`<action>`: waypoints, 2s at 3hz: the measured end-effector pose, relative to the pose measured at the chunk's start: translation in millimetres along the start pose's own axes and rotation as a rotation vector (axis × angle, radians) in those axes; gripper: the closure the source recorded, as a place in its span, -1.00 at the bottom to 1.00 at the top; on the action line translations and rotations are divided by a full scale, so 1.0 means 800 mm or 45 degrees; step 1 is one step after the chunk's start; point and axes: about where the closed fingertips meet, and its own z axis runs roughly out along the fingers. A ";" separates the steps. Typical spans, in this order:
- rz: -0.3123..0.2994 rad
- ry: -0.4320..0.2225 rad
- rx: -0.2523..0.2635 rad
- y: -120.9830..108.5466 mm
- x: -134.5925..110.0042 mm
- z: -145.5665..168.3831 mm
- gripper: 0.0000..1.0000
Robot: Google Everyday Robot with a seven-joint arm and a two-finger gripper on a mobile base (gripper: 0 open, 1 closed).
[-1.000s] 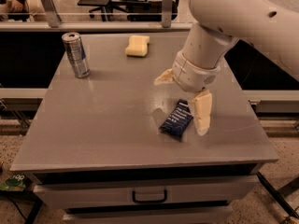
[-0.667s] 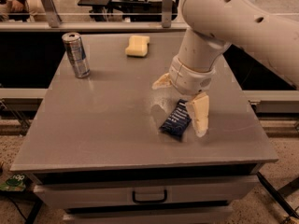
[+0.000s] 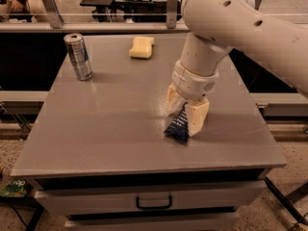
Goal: Move rxbar blueberry near redbull can
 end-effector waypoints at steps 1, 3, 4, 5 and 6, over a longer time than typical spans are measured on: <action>0.000 0.000 0.000 0.000 -0.001 -0.006 0.88; 0.036 -0.048 -0.007 -0.029 -0.028 -0.020 1.00; 0.080 -0.152 -0.003 -0.093 -0.087 -0.037 1.00; 0.100 -0.204 0.004 -0.131 -0.122 -0.041 1.00; 0.111 -0.244 0.031 -0.169 -0.157 -0.037 1.00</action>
Offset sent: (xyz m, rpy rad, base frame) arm 0.0112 0.0268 0.0289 0.0054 0.1203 -0.0633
